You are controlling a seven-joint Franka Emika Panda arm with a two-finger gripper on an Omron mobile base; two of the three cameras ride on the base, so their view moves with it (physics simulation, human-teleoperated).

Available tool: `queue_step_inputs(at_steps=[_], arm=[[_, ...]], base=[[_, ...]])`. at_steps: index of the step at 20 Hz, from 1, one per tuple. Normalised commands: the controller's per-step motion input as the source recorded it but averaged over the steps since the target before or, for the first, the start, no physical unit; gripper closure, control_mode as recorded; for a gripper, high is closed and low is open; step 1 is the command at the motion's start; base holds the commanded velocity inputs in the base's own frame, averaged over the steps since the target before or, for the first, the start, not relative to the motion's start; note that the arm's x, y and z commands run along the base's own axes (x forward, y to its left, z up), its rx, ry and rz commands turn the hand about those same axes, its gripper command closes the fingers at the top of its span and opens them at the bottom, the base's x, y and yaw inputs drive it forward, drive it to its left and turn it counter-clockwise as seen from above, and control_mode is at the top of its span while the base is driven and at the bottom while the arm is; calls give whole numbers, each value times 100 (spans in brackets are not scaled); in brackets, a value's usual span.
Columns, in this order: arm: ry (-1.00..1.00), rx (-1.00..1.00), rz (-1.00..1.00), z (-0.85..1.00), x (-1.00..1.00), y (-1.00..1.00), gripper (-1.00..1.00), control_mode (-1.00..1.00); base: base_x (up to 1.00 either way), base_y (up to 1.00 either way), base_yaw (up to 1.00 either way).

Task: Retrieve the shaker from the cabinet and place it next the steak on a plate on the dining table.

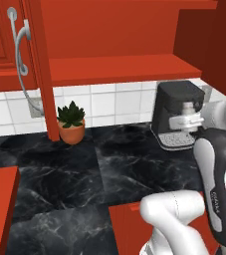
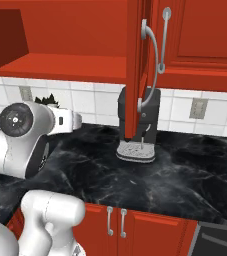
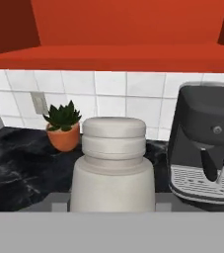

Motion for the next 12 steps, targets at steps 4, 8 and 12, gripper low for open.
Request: queue_step_inputs(at_steps=[4, 8, 12], arm=[[-23, 16, -4, -30, -100, 1, 100, -100], [-17, 9, 0, 0, -50, -7, 100, 100], [0, 0, 0, 0, 0, 0, 100, 100]], base=[[0, 0, 0], [-50, -15, 0], [-100, -30, -9]])
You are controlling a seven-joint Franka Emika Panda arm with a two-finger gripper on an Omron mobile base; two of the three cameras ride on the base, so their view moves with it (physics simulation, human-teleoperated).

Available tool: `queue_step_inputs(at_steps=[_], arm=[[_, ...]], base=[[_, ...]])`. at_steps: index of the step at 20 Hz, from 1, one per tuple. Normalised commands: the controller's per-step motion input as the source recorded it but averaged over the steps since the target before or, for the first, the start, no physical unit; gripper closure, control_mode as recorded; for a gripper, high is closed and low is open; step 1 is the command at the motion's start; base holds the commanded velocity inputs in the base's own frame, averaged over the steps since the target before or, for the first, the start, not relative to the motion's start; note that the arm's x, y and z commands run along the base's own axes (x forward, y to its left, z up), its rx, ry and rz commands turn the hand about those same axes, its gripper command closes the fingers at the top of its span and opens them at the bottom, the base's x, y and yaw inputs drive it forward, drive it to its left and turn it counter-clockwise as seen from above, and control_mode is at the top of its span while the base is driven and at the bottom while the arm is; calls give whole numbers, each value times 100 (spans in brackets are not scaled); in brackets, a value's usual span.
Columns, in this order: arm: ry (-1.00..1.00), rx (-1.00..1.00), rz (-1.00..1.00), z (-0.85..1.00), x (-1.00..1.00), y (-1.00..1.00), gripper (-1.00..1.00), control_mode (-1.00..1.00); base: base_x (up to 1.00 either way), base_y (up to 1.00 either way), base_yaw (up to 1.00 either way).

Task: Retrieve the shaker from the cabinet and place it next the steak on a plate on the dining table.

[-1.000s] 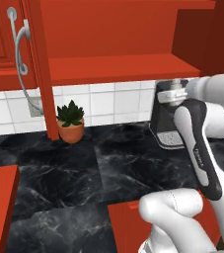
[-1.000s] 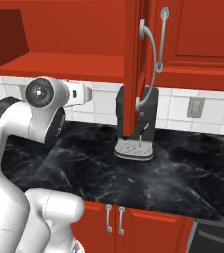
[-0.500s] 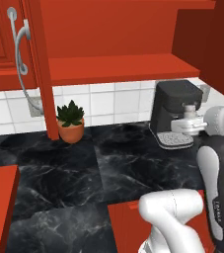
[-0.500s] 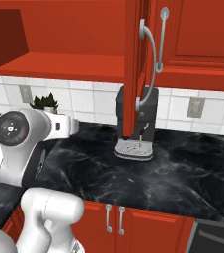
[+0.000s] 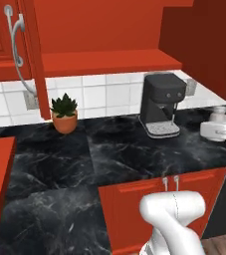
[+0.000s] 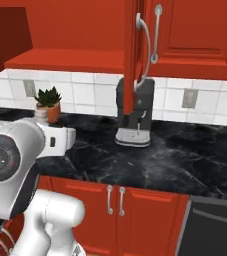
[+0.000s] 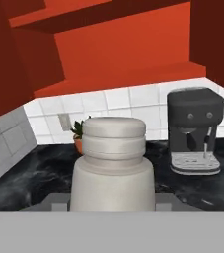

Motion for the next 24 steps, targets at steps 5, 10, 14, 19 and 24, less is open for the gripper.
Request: queue_step_inputs(at_steps=[5, 10, 14, 19, 24], arm=[[0, 0, 0, 0, 0, 0, 100, 100], [0, 0, 0, 0, 0, 0, 100, 100], [0, 0, 0, 0, 0, 0, 100, 100], [0, 0, 0, 0, 0, 0, 100, 100], [0, 0, 0, 0, 0, 0, 100, 100]], base=[[-35, -4, -87], [0, 1, -100], [0, 1, -100], [0, 1, -100], [0, 1, -100]])
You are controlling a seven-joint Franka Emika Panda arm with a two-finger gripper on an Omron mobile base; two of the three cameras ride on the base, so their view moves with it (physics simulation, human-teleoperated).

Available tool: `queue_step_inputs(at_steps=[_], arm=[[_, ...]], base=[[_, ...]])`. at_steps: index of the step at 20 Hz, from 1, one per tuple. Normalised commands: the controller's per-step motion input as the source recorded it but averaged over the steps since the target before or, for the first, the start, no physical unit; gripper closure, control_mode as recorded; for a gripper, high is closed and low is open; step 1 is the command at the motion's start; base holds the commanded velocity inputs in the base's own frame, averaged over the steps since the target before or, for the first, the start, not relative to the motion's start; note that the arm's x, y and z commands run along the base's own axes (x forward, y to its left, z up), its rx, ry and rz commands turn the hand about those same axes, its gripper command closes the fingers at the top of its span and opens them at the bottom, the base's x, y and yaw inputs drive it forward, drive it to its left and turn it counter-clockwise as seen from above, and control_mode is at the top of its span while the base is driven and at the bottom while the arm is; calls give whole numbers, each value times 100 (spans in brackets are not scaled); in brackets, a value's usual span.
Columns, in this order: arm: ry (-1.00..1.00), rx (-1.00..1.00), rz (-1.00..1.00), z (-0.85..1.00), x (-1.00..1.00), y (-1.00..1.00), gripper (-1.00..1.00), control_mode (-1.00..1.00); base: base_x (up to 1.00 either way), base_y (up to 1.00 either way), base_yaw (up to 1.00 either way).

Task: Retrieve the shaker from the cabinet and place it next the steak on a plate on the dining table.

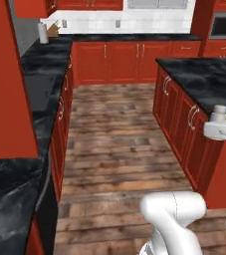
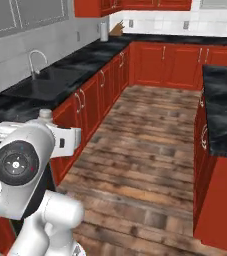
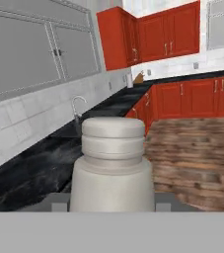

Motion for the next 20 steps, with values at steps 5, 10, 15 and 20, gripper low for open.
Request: queue_step_inputs(at_steps=[5, 10, 15, 20], arm=[[0, 0, 0, 0, 0, 0, 100, 100], [0, 0, 0, 0, 0, 0, 100, 100], [0, 0, 0, 0, 0, 0, 100, 100], [0, 0, 0, 0, 0, 0, 100, 100]], base=[[0, 1, -100], [2, 0, -92], [66, -73, 4], [95, -100, 35]])
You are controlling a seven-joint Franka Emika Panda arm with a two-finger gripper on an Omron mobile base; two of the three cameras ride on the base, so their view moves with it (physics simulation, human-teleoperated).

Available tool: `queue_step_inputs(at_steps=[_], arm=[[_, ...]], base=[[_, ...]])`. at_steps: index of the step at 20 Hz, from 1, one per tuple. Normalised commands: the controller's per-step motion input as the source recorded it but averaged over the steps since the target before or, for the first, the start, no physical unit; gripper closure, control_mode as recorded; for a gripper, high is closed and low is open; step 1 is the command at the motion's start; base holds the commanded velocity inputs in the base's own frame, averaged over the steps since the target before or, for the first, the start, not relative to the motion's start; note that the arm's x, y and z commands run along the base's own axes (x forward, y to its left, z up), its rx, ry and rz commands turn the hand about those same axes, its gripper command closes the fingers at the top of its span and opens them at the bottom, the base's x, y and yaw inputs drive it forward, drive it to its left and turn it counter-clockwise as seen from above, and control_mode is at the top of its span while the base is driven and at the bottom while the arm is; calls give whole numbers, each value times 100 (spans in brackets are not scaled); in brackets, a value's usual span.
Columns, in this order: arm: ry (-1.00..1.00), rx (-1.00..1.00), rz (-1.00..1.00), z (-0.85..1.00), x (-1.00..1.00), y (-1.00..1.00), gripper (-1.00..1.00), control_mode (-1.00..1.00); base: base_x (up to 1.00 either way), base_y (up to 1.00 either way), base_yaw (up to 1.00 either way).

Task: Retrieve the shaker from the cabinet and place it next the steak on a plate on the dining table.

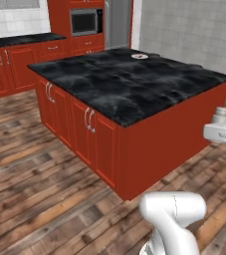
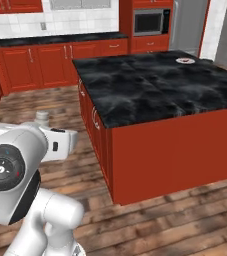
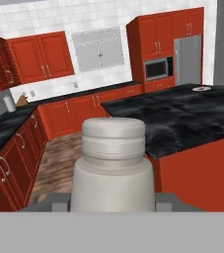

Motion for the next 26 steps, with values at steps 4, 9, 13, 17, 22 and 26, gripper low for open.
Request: queue_step_inputs(at_steps=[4, 9, 13, 17, 22, 26], arm=[[0, 0, 0, 0, 0, 0, 100, 100], [0, 0, 0, 0, 0, 0, 100, 100], [0, 0, 0, 0, 0, 0, 100, 100], [0, 0, 0, 0, 0, 0, 100, 100], [0, 0, 0, 0, 0, 0, 100, 100], [0, 0, 0, 0, 0, 0, 100, 100]], base=[[99, -99, 32], [100, -73, 32], [100, -1, 11], [100, -6, 5], [74, -87, 10], [29, -100, 10]])
